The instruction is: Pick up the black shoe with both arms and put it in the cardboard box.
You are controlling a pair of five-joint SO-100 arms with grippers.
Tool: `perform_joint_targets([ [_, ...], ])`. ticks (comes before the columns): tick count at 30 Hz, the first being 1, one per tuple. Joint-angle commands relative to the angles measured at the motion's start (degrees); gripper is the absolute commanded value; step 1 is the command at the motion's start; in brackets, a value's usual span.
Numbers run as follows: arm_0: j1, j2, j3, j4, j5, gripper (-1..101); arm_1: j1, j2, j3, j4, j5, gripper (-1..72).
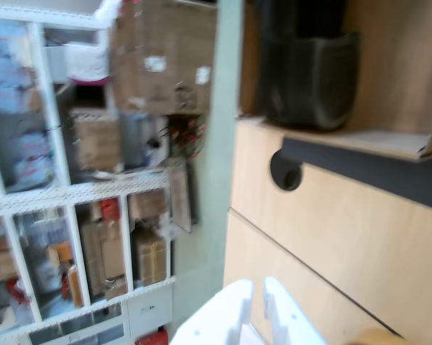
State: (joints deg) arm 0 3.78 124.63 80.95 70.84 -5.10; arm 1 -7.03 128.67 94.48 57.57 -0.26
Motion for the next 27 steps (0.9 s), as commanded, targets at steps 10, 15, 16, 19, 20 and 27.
perform_joint_targets([
  [10, -3.3, 30.2, 24.6, 1.2, 0.0, 0, 8.9, 34.0, 17.8, -0.9, -0.4, -0.1],
  [15, -5.4, 42.6, 38.1, 0.1, 1.1, 0, 10.7, 47.5, 26.9, -1.1, -1.8, -0.1],
  [16, -5.8, 44.3, 40.0, 0.1, 1.2, 0, 11.2, 50.0, 28.4, -1.1, -2.3, -0.1],
  [19, -6.2, 49.0, 45.4, -0.4, 1.7, 0, 12.8, 56.0, 31.6, -1.0, -3.0, -0.2],
  [20, -6.2, 50.6, 47.3, -0.5, 1.8, 0, 12.9, 57.9, 32.8, -0.8, -3.3, -0.2],
  [27, -7.9, 62.2, 61.2, -3.0, 4.0, 0, 14.1, 66.5, 40.6, 0.0, -4.8, -0.2],
])
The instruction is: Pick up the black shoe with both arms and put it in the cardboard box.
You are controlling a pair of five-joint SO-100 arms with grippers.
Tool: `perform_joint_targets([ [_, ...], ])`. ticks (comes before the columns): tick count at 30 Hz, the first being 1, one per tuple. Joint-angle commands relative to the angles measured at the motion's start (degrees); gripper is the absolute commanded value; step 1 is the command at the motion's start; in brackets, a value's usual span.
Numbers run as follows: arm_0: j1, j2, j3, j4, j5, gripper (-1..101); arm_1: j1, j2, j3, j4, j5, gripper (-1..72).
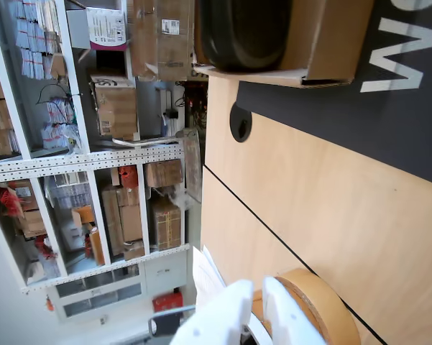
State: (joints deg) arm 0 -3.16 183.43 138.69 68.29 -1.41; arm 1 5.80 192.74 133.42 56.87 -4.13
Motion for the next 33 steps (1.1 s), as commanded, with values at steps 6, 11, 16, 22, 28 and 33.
perform_joint_targets([
  [6, -1.7, 7.2, 11.0, -0.9, 0.7, 0, 1.1, 2.5, 2.6, 1.5, -1.0, -0.2],
  [11, -1.8, 7.2, 17.1, -1.1, 2.5, 0, -0.1, 2.5, 11.1, 1.6, -0.8, -0.1],
  [16, -1.8, 7.2, 24.3, -2.8, 4.6, 0, -0.1, 2.5, 23.5, 1.4, -0.7, -0.1],
  [22, -2.0, 7.2, 31.5, -5.7, 5.1, 0, -0.2, 2.5, 37.7, 0.7, -1.1, -0.1],
  [28, -2.0, 7.2, 35.9, -8.7, 6.1, 0, -0.7, 2.5, 43.9, 0.2, -1.8, -0.1],
  [33, -2.1, 7.2, 36.8, -9.3, 6.2, 0, -0.5, 2.5, 46.3, -1.5, -2.2, -0.1],
])
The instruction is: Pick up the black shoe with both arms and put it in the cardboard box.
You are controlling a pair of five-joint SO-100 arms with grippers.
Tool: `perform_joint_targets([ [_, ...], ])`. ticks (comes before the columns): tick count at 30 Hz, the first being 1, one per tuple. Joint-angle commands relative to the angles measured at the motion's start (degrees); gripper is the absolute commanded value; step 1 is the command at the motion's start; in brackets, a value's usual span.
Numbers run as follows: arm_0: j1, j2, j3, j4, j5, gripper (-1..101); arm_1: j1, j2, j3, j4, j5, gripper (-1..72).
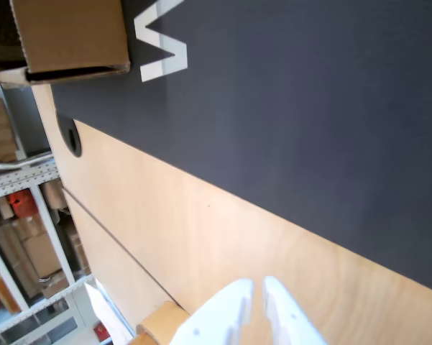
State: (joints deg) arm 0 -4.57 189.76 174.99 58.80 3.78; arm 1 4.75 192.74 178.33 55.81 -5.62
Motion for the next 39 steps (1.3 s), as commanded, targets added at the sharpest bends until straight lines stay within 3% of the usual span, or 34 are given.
perform_joint_targets([
  [1, -0.7, 0.9, 0.5, 0.2, 1.7, 0, 0.6, 2.5, 1.6, -0.6, -1.1, -0.1],
  [8, -1.2, 0.9, 1.0, -0.4, 2.9, 0, 0.9, 2.5, 1.7, -0.7, -1.3, 0.3],
  [11, -1.6, 0.9, 1.0, -0.4, 2.5, 0, 0.9, 2.5, 1.7, -0.7, -1.3, 7.9],
  [39, -1.6, 0.9, 1.0, -0.4, 2.5, 0, 0.9, 2.5, 1.7, -0.7, -1.3, 7.4],
])
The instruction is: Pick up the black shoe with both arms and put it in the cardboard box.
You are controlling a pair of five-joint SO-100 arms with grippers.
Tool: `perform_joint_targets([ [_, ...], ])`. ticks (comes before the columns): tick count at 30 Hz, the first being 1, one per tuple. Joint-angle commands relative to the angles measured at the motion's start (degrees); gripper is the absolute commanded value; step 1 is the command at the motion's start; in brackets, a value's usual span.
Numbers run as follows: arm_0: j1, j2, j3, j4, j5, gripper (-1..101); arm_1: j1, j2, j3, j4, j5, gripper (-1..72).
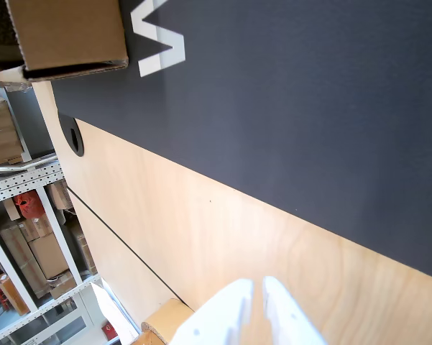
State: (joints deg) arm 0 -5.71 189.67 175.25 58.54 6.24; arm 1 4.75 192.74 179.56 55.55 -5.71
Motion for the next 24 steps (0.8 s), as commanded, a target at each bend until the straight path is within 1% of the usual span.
perform_joint_targets([
  [1, -0.4, 1.0, 0.7, -0.2, 0.1, 0, 0.9, 2.5, 0.4, -0.4, -1.2, 7.1],
  [2, -0.4, 1.0, 0.7, -0.2, 0.1, 0, 0.9, 2.5, 0.4, -0.4, -1.2, 2.5],
  [3, -0.4, 1.0, 0.7, -0.2, 0.1, 0, 0.9, 2.5, 0.4, -0.4, -1.2, 0.0],
  [24, -0.4, 1.0, 0.7, -0.2, 0.1, 0, 0.9, 2.5, 0.4, -0.4, -1.2, 0.0],
])
